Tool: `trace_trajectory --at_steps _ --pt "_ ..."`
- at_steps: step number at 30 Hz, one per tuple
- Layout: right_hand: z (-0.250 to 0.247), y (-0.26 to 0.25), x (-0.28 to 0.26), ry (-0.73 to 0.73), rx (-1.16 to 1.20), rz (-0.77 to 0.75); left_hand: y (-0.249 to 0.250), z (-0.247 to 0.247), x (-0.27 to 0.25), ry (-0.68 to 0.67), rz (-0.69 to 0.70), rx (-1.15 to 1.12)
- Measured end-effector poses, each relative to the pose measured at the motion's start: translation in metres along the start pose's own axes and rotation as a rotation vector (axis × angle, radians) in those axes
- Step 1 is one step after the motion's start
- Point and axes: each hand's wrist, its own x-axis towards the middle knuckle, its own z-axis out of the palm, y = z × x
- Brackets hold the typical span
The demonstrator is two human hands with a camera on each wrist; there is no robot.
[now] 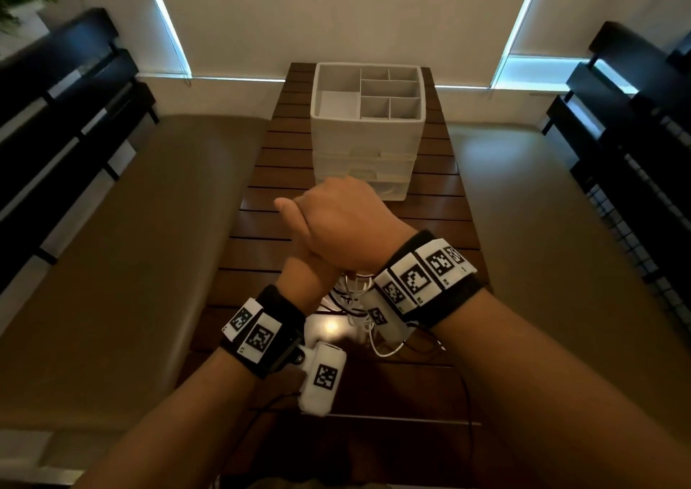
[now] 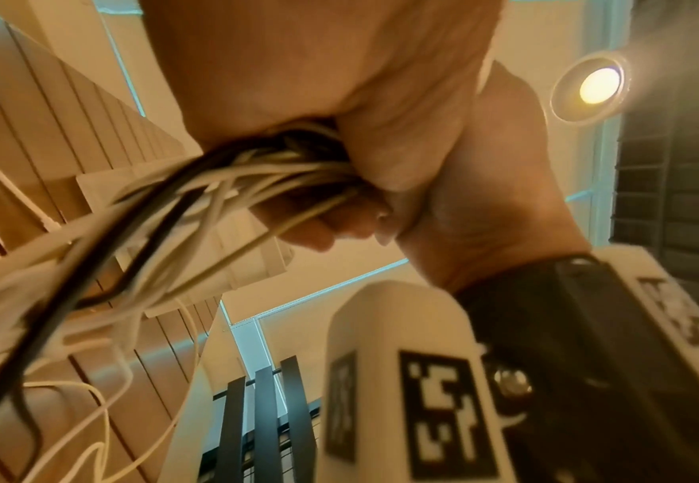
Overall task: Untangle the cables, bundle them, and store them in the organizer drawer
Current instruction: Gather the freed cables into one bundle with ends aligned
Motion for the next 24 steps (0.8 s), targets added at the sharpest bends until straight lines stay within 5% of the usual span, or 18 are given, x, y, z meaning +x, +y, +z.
trace_trajectory --at_steps 1,8,13,20,24 --pt "0.001 0.002 -0.001 0.014 0.033 -0.016 -0.004 -0.003 0.002 -0.019 0.084 0.018" --pt "0.015 0.009 -0.001 -0.033 0.241 -0.069 -0.006 0.005 -0.013 -0.03 0.061 -0.055" --pt "0.017 0.018 -0.015 0.377 0.727 0.111 0.019 -0.001 -0.003 0.085 0.234 0.047" --pt "0.045 0.016 -0.031 -0.026 0.966 0.363 0.02 -0.021 0.015 -0.008 0.155 -0.373" --pt "0.064 0.005 -0.047 -0.233 0.834 0.277 0.034 -0.039 0.02 -0.177 0.21 -0.513"
